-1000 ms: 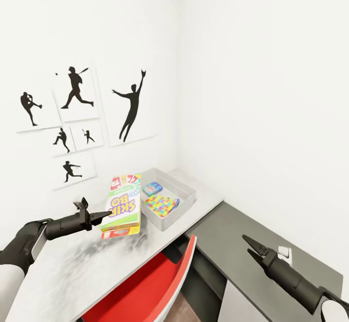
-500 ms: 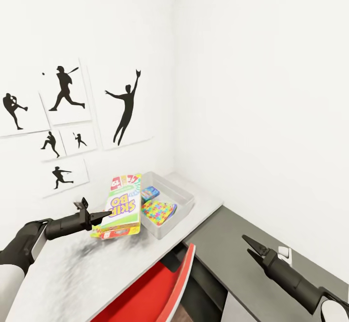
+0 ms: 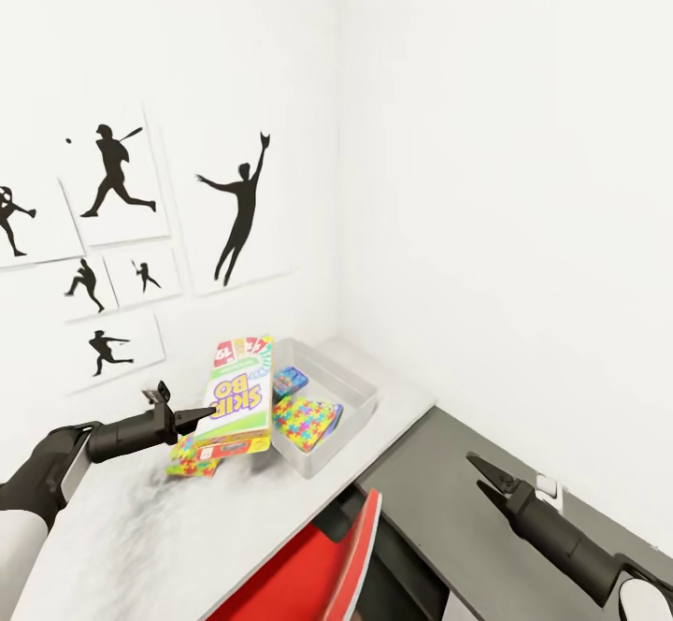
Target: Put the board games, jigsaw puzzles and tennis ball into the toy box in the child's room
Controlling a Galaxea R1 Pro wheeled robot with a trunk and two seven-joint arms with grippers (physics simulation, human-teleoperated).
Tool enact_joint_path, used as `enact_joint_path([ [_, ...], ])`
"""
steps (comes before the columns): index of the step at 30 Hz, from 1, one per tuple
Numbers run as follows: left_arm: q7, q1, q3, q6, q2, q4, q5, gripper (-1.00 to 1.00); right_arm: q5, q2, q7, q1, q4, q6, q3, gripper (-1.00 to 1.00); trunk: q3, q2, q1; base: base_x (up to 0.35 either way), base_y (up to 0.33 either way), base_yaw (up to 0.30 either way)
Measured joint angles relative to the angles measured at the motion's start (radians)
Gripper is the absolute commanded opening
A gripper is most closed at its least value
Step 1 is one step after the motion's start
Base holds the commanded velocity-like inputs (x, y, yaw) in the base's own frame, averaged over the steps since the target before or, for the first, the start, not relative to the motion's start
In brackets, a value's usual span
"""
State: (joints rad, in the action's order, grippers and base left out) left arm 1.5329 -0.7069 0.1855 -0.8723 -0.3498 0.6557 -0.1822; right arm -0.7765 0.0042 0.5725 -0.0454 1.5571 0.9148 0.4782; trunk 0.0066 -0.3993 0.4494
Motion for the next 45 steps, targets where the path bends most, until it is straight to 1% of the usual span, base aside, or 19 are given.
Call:
enact_joint_path([
  [9, 0.0, 0.0, 0.0, 0.0, 0.0, 0.0, 0.0, -1.0, 0.0, 0.0, 0.0, 0.0, 0.0, 0.0, 0.0, 1.0, 0.0, 0.0, 0.0, 0.109, -0.089, 0.0],
  [31, 0.0, 0.0, 0.0, 0.0, 0.0, 0.0, 0.0, -1.0, 0.0, 0.0, 0.0, 0.0, 0.0, 0.0, 0.0, 1.0, 0.0, 0.0, 0.0, 0.045, -0.002, 0.0],
  [45, 0.0, 0.0, 0.0, 0.0, 0.001, 0.0, 0.0, -1.0, 0.0, 0.0, 0.0, 0.0, 0.0, 0.0, 0.0, 1.0, 0.0, 0.0, 0.0, 0.004, 0.0, 0.0],
])
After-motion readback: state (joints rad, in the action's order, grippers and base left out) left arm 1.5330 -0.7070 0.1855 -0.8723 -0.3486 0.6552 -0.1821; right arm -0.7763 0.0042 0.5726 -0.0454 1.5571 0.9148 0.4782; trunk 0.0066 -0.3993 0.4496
